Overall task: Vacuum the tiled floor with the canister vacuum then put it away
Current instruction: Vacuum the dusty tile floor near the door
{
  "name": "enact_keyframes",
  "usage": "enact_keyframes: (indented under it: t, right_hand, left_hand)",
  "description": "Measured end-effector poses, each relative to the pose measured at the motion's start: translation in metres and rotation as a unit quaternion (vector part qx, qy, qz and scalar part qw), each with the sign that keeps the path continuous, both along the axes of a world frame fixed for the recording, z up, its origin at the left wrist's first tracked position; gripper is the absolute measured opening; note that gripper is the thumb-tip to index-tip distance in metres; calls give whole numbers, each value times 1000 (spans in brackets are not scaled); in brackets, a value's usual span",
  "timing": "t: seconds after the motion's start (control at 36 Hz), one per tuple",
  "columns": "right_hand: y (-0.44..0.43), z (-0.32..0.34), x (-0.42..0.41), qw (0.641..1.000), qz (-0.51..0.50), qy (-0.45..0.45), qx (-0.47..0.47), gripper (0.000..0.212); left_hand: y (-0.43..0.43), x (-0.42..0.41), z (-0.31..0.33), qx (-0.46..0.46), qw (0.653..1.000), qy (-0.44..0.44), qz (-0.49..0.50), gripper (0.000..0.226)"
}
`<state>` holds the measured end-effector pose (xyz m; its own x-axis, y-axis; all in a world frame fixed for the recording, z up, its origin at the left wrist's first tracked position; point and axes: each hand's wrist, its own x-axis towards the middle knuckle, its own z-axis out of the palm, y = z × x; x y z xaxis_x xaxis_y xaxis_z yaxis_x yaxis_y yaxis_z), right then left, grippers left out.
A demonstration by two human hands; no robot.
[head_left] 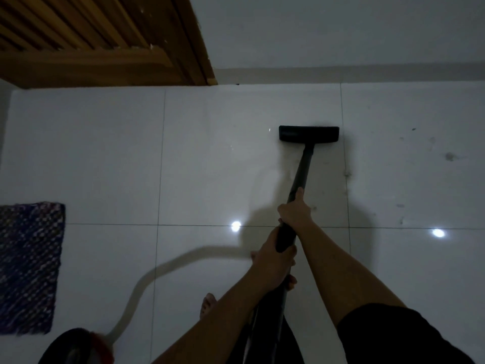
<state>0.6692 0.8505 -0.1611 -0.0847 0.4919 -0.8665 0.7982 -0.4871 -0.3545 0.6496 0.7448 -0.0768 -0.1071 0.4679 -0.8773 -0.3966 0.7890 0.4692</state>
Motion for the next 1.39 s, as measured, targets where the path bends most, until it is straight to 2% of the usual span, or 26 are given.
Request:
enact_keyframes:
  t: [0.33, 0.72, 0.83, 1.11, 1.22, 1.39]
  right_hand:
    - [-36, 2, 25, 1000, -13, -18, 22, 83]
    - [-114, 4, 46, 999, -27, -15, 8, 84]
    - [-129, 4, 54, 1000, -12, -26, 11, 85]
    - [-148, 1, 82, 999, -16, -28, 2, 86]
    - [-150, 4, 102, 999, -15, -34, 5, 86]
    - [-162, 9, 123, 1000, -7, -23, 4, 85]
  left_hand:
    - [-38, 19, -5, 18, 1000, -26, -3, 33]
    - [-108, 36, 14, 23, 999, -24, -19, 36]
    - [-124, 44, 13, 19, 999, 1, -46, 32]
    - [-145, 76, 8, 21, 999, 0, -28, 37]
    - [-149, 92, 13, 28, 999, 4, -44, 36]
    - [-161, 118, 17, 29, 999, 8, -10, 30]
